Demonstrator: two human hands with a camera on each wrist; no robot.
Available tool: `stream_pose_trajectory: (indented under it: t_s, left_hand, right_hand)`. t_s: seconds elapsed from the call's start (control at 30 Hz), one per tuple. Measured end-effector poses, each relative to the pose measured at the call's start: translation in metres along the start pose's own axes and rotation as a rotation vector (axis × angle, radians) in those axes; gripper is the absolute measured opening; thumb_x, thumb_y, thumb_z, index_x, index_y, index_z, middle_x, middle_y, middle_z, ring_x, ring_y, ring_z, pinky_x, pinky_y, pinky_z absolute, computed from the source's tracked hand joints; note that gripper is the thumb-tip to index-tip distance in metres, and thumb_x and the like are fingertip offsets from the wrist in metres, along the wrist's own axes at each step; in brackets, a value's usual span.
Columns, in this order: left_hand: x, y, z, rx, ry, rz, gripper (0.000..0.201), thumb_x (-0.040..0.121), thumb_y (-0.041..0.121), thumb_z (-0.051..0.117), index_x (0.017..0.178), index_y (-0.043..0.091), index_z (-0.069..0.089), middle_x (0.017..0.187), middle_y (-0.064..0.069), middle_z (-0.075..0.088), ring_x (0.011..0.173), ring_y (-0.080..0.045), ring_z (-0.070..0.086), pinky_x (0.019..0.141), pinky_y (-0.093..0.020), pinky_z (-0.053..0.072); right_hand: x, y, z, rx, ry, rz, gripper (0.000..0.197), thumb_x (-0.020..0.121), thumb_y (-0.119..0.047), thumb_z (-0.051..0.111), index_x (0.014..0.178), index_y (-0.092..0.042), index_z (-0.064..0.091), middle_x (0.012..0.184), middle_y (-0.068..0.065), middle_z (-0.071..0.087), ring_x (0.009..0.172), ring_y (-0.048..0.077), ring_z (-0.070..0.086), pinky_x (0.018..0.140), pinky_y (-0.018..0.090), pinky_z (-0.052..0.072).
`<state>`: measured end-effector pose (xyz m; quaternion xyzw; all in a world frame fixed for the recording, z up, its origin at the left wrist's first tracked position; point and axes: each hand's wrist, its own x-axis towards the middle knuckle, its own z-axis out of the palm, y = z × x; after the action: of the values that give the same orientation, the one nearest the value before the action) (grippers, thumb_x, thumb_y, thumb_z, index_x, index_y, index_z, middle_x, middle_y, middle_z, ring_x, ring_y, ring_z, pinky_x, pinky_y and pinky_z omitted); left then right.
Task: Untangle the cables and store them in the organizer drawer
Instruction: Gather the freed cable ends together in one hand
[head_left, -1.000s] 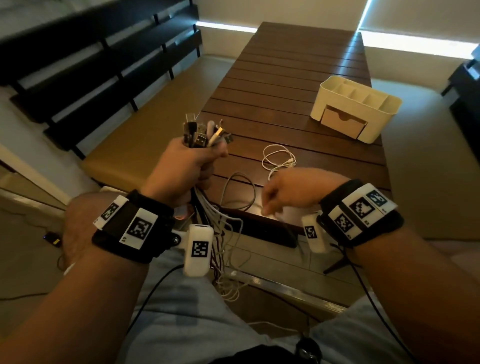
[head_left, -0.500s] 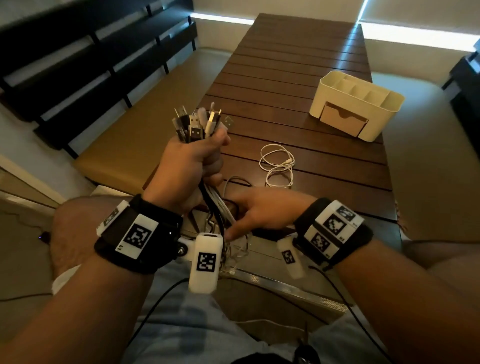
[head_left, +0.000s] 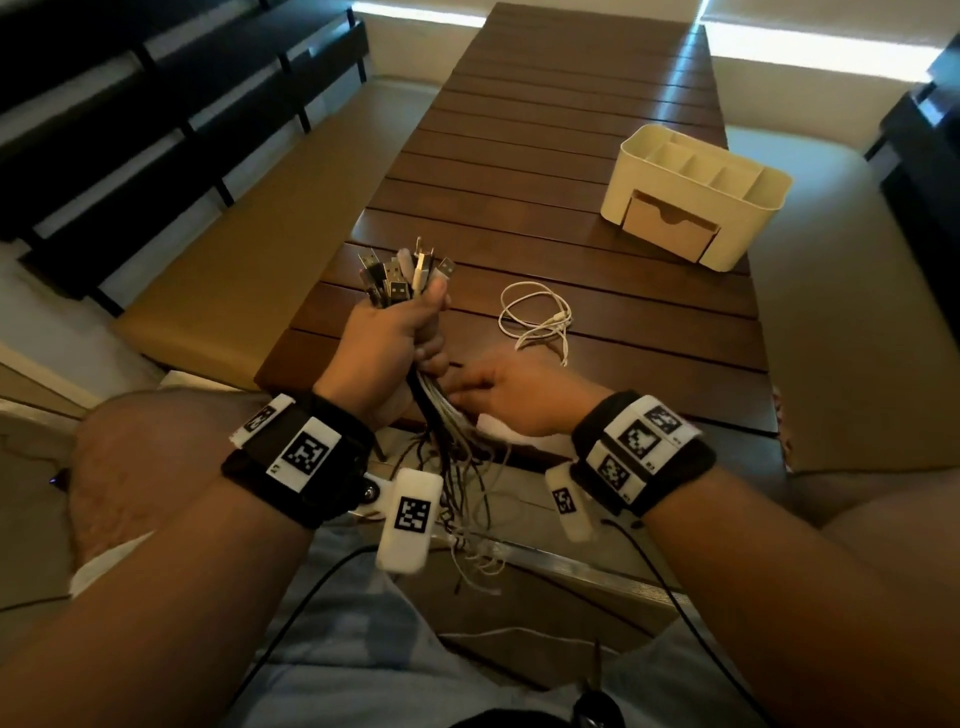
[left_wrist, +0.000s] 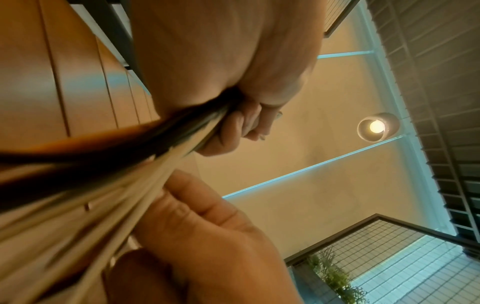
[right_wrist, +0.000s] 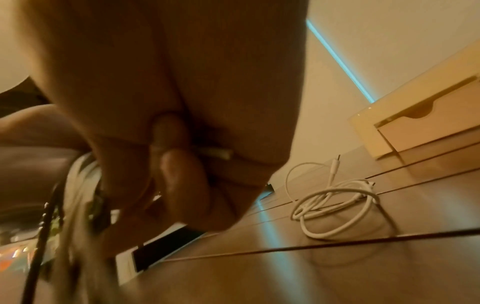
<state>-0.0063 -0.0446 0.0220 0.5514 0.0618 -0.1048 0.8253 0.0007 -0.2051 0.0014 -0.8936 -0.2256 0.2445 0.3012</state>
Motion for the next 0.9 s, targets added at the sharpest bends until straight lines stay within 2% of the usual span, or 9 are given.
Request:
stream_pose_trajectory:
  t_s: [0.1,0.2,0.27,0.33,0.47,0.53,0.63,0.73,0.9]
  left_hand:
    - [0.015,-0.013,-0.004,0.012,0.020,0.004,0.021,0.100,0.023,0.056,0.082,0.013,0.055,0.052,0.006,0.029,0.042,-0.007,0.028,0.042,-0.020,0.028]
    - [0.027,-0.023,-0.012,0.008,0.055,-0.002,0.021,0.100,0.026,0.058,0.082,0.014,0.056,0.051,0.007,0.031,0.042,-0.007,0.029,0.043,-0.021,0.029]
    - [0.033,-0.028,-0.018,-0.017,0.071,-0.006,0.022,0.100,0.027,0.058,0.082,0.015,0.055,0.050,0.008,0.032,0.042,-0.006,0.029,0.043,-0.021,0.028]
    - [0.036,-0.033,-0.023,-0.028,0.070,0.000,0.023,0.100,0.027,0.058,0.081,0.015,0.055,0.050,0.008,0.030,0.042,-0.007,0.027,0.044,-0.022,0.025]
    - [0.038,-0.041,-0.030,0.024,0.029,0.019,0.021,0.097,0.026,0.058,0.080,0.014,0.056,0.052,0.005,0.030,0.042,-0.009,0.025,0.047,-0.026,0.020]
    - [0.038,-0.044,-0.030,0.061,0.022,0.023,0.021,0.095,0.026,0.059,0.082,0.011,0.055,0.051,0.004,0.032,0.040,-0.010,0.026,0.045,-0.024,0.023]
    - [0.037,-0.047,-0.029,0.099,0.030,0.018,0.019,0.098,0.022,0.056,0.084,0.010,0.054,0.052,0.003,0.031,0.041,-0.009,0.027,0.043,-0.022,0.026]
    - [0.037,-0.048,-0.031,0.112,0.026,0.022,0.019,0.100,0.020,0.055,0.084,0.009,0.054,0.053,0.002,0.031,0.042,-0.010,0.026,0.042,-0.022,0.028]
    - [0.037,-0.050,-0.030,0.129,0.008,0.047,0.019,0.099,0.020,0.056,0.084,0.010,0.054,0.051,0.002,0.029,0.042,-0.012,0.024,0.043,-0.023,0.026]
  right_hand:
    - [0.005,0.010,0.003,-0.027,-0.053,0.066,0.023,0.100,-0.034,0.054,0.114,-0.027,0.071,0.100,-0.005,0.069,0.094,0.014,0.063,0.084,0.033,0.051]
    - [0.007,0.031,-0.012,0.021,0.169,0.215,0.021,0.099,-0.039,0.056,0.100,-0.024,0.070,0.092,-0.003,0.066,0.084,0.013,0.062,0.071,0.028,0.049]
    - [0.006,0.049,-0.027,0.057,0.344,0.320,0.023,0.098,-0.037,0.057,0.088,-0.020,0.068,0.086,0.001,0.065,0.077,0.015,0.061,0.066,0.030,0.049]
    - [0.006,0.068,-0.043,0.006,0.384,0.444,0.022,0.098,-0.037,0.057,0.089,-0.019,0.067,0.087,0.002,0.064,0.081,0.017,0.061,0.073,0.035,0.053]
    - [0.013,0.093,-0.058,-0.171,0.280,0.660,0.018,0.100,-0.028,0.053,0.104,-0.017,0.067,0.103,0.006,0.066,0.098,0.024,0.061,0.091,0.043,0.053]
    - [0.020,0.097,-0.057,-0.236,0.301,0.691,0.020,0.099,-0.028,0.054,0.110,-0.016,0.066,0.108,0.008,0.066,0.102,0.026,0.060,0.092,0.041,0.052]
    - [0.032,0.097,-0.057,-0.181,0.373,0.692,0.029,0.094,-0.041,0.062,0.114,-0.020,0.062,0.109,0.004,0.065,0.098,0.024,0.059,0.081,0.035,0.048]
    - [0.041,0.097,-0.057,-0.203,0.322,0.614,0.032,0.092,-0.040,0.064,0.121,-0.027,0.060,0.110,0.000,0.064,0.096,0.020,0.058,0.078,0.033,0.045]
    - [0.048,0.089,-0.057,-0.316,0.289,0.570,0.010,0.092,-0.034,0.065,0.098,-0.028,0.062,0.099,0.001,0.062,0.088,0.019,0.055,0.072,0.033,0.044]
